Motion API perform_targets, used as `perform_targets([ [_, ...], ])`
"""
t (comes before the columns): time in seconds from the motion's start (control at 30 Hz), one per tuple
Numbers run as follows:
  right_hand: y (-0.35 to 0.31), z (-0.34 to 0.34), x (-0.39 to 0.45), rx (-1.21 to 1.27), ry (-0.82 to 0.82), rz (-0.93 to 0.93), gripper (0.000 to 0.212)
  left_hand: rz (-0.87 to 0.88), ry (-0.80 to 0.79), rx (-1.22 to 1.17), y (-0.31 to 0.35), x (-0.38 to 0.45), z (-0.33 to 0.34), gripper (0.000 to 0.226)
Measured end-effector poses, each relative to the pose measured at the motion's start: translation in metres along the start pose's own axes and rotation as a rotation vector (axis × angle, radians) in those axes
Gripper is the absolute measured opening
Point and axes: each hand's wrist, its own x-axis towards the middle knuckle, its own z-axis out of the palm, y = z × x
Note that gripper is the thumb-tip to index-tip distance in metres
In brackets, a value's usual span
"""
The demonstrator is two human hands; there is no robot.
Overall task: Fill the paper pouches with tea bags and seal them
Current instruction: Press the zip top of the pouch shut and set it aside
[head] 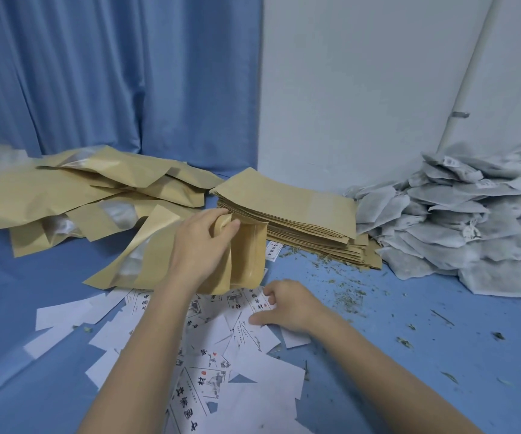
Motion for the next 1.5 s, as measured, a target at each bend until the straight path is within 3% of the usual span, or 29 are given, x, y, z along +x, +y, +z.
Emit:
perform_targets([
  [0.07, -0.002, -0.003, 0.004, 0.134, -0.034, 0.077, 0.068, -0.012, 0.007, 0.003, 0.001, 0.000, 0.000, 0.040],
  [0.17, 0.002, -0.009, 0.006, 0.329, 0.000, 0.175, 0.041, -0.038, 0.039, 0.024, 0.000, -0.001, 0.001, 0.050],
  [0.3, 0.017, -0.015, -0.001, 0.697, 0.151, 0.213, 0.019, -0.029, 0.076, -0.003, 0.002, -0.002, 0.001, 0.044],
  [0.4, 0.028, -0.017, -0.013, 0.910, 0.361, 0.090, 0.016, 0.007, 0.090, -0.020, 0.005, -0.001, 0.000, 0.028],
  [0.47, 0.026, -0.023, -0.021, 0.773, 0.509, -0.094, 0.020, 0.027, 0.103, -0.035, 0.007, 0.000, -0.001, 0.024],
  [0.57, 0.008, -0.041, -0.026, 0.379, 0.661, -0.443, 0.043, 0.042, 0.053, -0.055, 0.014, 0.001, -0.001, 0.023],
  [0.63, -0.010, -0.057, -0.022, 0.018, 0.604, -0.591, 0.042, 0.054, -0.017, -0.032, 0.020, 0.000, -0.001, 0.026],
  [0.7, -0.029, -0.070, -0.018, -0.376, 0.414, -0.511, 0.034, 0.081, -0.047, -0.017, 0.027, 0.000, -0.001, 0.028],
  [0.77, -0.045, -0.073, -0.013, -0.615, 0.292, -0.367, 0.029, 0.106, -0.054, -0.027, 0.035, -0.002, -0.002, 0.027],
  [0.9, -0.060, -0.077, -0.010, -0.572, 0.142, -0.268, 0.013, 0.145, -0.131, -0.075, 0.050, -0.006, -0.007, 0.030],
  [0.97, -0.058, -0.083, -0.012, -0.440, 0.065, -0.274, 0.032, 0.147, -0.151, -0.090, 0.054, -0.006, -0.012, 0.029],
  [1.03, -0.056, -0.091, -0.013, -0.317, 0.047, -0.307, 0.066, 0.117, -0.188, -0.184, 0.059, -0.006, -0.018, 0.019],
  [1.07, -0.055, -0.094, -0.013, -0.286, 0.036, -0.314, 0.075, 0.116, -0.212, -0.208, 0.061, -0.007, -0.021, 0.020],
  [1.1, -0.056, -0.097, -0.014, -0.268, 0.033, -0.323, 0.070, 0.132, -0.238, -0.209, 0.064, -0.008, -0.024, 0.029],
  [1.17, -0.054, -0.107, -0.017, -0.251, 0.071, -0.342, 0.039, 0.180, -0.294, -0.250, 0.065, -0.011, -0.032, 0.051],
  [1.2, -0.052, -0.114, -0.020, -0.265, 0.106, -0.340, 0.038, 0.203, -0.326, -0.304, 0.067, -0.013, -0.037, 0.058],
  [1.33, -0.048, -0.151, -0.041, -0.239, 0.239, -0.353, 0.075, 0.287, -0.430, -0.457, 0.066, -0.021, -0.052, 0.073],
  [1.4, -0.048, -0.168, -0.054, -0.221, 0.240, -0.361, 0.079, 0.349, -0.351, -0.427, 0.071, -0.021, -0.051, 0.066],
  [1.5, -0.044, -0.192, -0.073, -0.288, 0.279, -0.382, 0.065, 0.393, -0.150, -0.508, 0.094, -0.012, -0.045, 0.036],
])
